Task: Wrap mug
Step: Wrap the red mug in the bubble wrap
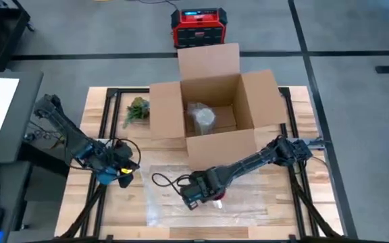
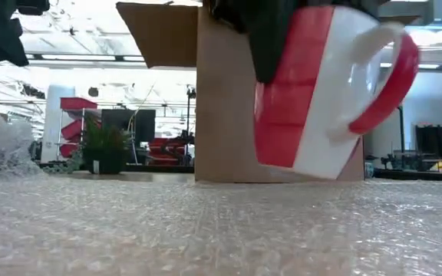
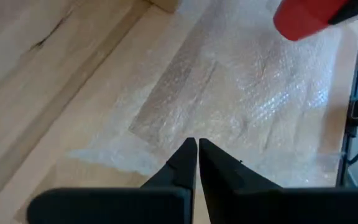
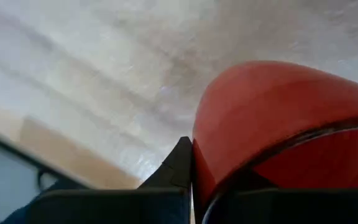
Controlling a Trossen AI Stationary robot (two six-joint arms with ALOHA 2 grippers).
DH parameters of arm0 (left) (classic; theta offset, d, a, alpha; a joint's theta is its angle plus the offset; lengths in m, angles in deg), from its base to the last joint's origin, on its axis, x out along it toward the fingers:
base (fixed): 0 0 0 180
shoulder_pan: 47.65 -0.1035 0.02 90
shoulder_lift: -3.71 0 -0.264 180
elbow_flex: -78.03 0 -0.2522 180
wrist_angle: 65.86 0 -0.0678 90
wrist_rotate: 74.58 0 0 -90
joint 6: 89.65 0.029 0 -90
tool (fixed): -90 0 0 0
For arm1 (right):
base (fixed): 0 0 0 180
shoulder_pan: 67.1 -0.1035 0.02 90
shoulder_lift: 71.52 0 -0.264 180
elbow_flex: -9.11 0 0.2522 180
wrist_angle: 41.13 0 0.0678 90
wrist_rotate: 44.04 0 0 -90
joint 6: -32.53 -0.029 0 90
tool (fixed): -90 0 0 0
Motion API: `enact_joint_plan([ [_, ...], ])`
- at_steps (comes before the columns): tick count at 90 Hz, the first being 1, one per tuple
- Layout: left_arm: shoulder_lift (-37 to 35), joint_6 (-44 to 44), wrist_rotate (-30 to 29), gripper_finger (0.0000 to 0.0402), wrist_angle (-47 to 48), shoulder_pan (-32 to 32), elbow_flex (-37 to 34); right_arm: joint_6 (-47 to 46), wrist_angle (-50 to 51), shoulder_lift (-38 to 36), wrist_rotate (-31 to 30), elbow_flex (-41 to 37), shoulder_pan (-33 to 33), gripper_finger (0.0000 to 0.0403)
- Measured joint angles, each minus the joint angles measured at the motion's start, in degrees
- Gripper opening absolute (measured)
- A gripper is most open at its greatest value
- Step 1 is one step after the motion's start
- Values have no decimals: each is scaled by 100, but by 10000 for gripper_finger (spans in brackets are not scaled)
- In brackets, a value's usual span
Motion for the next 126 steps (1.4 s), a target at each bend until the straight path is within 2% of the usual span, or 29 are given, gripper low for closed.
enact_joint_plan([
  [37,722,328,362,0,-614,7,0,186,-93,313,251,0,115,1],
  [57,723,448,409,0,-623,11,0,105,-183,389,328,9,91,20],
  [80,711,489,479,0,-708,11,0,103,156,345,479,7,117,8],
  [91,790,1274,767,0,-1548,5,2,274,316,372,674,2,97,7],
  [104,1362,2071,990,0,-2349,-170,7,299,349,376,712,2,95,6],
  [126,2771,2366,1188,0,-2001,-597,4,225,558,382,843,2,-91,6],
])
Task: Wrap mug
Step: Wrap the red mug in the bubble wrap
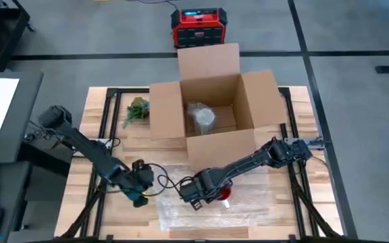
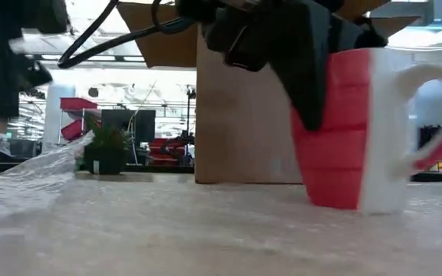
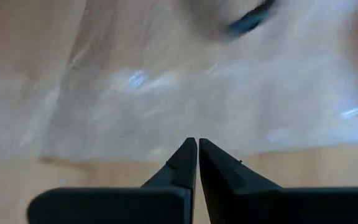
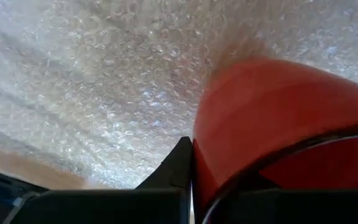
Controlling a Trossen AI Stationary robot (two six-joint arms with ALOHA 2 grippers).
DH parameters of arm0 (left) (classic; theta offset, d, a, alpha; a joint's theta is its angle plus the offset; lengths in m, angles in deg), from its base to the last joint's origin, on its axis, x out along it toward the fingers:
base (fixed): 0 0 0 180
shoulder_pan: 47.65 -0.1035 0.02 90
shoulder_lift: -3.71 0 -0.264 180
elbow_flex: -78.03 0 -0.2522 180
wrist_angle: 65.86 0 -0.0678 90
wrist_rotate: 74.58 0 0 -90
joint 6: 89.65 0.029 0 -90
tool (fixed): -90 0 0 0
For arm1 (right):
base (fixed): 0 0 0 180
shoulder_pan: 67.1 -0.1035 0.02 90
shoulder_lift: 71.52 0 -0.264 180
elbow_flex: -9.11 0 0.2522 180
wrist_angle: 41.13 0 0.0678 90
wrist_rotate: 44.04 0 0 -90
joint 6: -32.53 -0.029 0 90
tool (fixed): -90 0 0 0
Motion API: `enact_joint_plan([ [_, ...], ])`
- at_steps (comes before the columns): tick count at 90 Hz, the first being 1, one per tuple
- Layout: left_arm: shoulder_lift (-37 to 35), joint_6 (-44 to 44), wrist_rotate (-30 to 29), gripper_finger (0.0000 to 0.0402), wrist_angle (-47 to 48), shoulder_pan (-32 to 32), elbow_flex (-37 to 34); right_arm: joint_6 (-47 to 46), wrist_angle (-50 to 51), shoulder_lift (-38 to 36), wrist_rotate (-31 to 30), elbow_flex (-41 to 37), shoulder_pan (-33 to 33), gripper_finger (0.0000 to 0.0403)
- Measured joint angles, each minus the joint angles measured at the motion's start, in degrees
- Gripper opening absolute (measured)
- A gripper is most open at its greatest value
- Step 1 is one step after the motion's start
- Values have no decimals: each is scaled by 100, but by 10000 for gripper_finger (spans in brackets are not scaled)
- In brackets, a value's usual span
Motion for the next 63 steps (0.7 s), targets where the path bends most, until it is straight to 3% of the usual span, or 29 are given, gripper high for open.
enact_joint_plan([
  [18,257,387,-608,0,1058,-710,-4,-213,-134,2,83,0,-202,6],
  [36,-789,965,-967,0,1575,-1670,48,-297,-499,2,26,0,-150,6],
  [48,-1801,1068,-707,0,1518,-1930,98,-293,-491,-19,-79,104,-84,6],
  [63,-2583,561,225,0,1120,-1611,94,-72,-489,-33,-183,191,18,6],
])
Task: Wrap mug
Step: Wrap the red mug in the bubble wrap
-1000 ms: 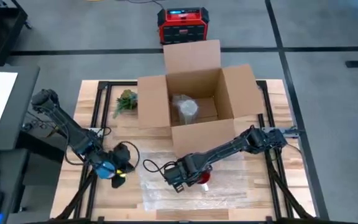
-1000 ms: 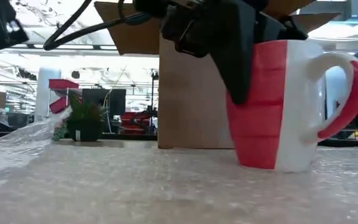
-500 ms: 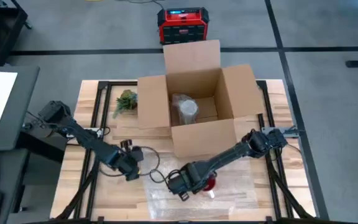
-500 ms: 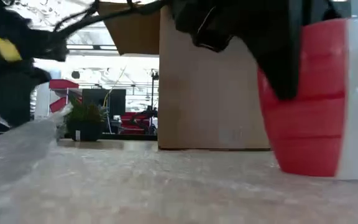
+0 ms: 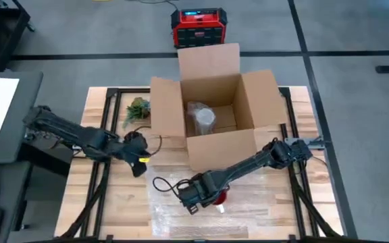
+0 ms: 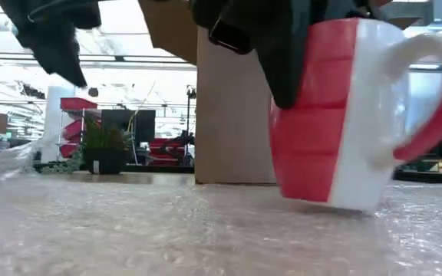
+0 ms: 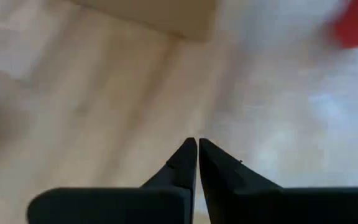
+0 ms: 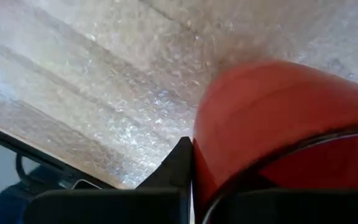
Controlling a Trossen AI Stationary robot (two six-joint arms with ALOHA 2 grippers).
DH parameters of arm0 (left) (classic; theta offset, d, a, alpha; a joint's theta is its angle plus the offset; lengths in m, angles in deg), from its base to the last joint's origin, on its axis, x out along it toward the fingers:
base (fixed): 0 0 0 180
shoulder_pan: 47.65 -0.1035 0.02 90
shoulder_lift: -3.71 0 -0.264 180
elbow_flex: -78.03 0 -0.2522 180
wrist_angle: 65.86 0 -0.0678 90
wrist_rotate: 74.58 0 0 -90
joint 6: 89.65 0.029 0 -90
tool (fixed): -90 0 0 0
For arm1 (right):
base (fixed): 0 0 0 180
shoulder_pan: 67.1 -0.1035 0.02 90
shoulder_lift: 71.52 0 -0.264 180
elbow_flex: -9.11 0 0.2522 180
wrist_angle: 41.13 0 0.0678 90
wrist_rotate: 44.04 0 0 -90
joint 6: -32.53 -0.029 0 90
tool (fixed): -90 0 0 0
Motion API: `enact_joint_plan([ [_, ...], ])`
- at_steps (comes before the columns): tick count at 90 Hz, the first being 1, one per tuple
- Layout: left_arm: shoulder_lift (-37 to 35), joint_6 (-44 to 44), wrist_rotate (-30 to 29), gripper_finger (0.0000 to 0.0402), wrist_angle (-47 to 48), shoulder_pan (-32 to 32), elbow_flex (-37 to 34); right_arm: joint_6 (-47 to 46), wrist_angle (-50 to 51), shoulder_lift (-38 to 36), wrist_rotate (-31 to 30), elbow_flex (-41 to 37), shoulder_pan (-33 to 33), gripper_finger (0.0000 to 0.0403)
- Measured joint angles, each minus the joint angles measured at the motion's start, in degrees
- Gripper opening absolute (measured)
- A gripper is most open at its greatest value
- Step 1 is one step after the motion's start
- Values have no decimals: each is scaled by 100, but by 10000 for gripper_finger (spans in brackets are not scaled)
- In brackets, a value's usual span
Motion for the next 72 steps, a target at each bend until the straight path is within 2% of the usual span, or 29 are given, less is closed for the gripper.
enact_joint_plan([
  [13,-44,-715,571,0,-869,692,-347,194,-135,7,60,-143,50,6],
  [25,270,-1582,584,0,-1811,1339,-927,294,-98,7,104,-149,86,6],
  [35,734,-2230,534,0,-2406,1576,-1347,390,-91,7,145,-151,116,6],
  [56,1821,-2566,114,0,-2926,1496,-1696,545,-62,7,256,-154,144,6],
  [72,2382,-2062,-204,0,-2972,774,-1678,511,-108,11,332,-154,140,9],
])
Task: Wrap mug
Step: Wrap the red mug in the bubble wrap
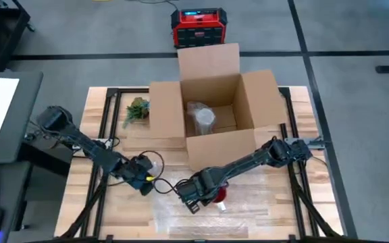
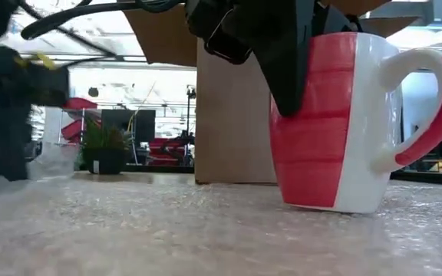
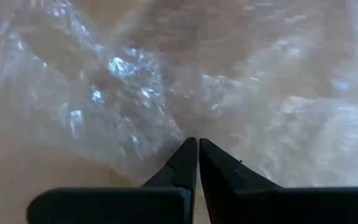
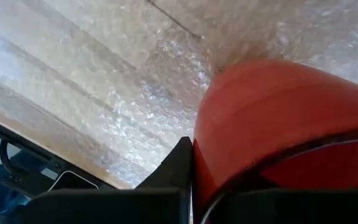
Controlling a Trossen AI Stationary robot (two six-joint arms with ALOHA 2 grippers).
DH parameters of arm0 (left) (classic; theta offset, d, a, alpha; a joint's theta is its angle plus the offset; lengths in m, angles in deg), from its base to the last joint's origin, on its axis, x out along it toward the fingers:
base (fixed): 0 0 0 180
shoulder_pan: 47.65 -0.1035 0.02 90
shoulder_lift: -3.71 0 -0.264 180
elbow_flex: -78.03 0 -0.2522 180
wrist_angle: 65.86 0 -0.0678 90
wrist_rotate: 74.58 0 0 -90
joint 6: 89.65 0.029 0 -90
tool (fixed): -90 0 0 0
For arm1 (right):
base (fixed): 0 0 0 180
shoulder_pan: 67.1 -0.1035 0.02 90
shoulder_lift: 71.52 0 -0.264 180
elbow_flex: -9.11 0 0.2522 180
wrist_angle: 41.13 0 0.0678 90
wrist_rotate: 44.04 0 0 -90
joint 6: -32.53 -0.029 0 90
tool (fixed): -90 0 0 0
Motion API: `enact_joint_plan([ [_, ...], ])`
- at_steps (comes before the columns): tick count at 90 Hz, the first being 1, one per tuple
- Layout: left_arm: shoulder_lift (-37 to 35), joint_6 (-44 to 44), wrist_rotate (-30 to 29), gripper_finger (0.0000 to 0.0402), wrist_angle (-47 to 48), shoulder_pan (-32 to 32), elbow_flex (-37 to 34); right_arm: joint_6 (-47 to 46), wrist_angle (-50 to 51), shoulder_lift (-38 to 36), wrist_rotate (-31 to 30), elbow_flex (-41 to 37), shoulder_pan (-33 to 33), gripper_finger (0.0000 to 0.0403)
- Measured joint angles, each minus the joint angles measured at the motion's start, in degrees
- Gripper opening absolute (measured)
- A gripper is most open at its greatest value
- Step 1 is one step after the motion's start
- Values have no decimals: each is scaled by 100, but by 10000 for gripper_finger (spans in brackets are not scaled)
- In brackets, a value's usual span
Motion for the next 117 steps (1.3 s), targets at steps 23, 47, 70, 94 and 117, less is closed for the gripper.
enact_joint_plan([
  [23,-757,1483,-215,0,543,-1689,80,103,264,22,56,483,-43,10],
  [47,-2334,2529,-212,0,1350,-2195,541,-72,-165,22,-168,691,-27,11],
  [70,-3529,2057,160,0,1510,-1428,653,-284,-430,20,-250,479,-37,10],
  [94,-3682,1756,-10,0,1515,-366,653,-326,-671,17,-567,420,-85,24],
  [117,-3634,1524,-382,0,1518,-46,653,-107,-935,7,-694,422,-72,107],
])
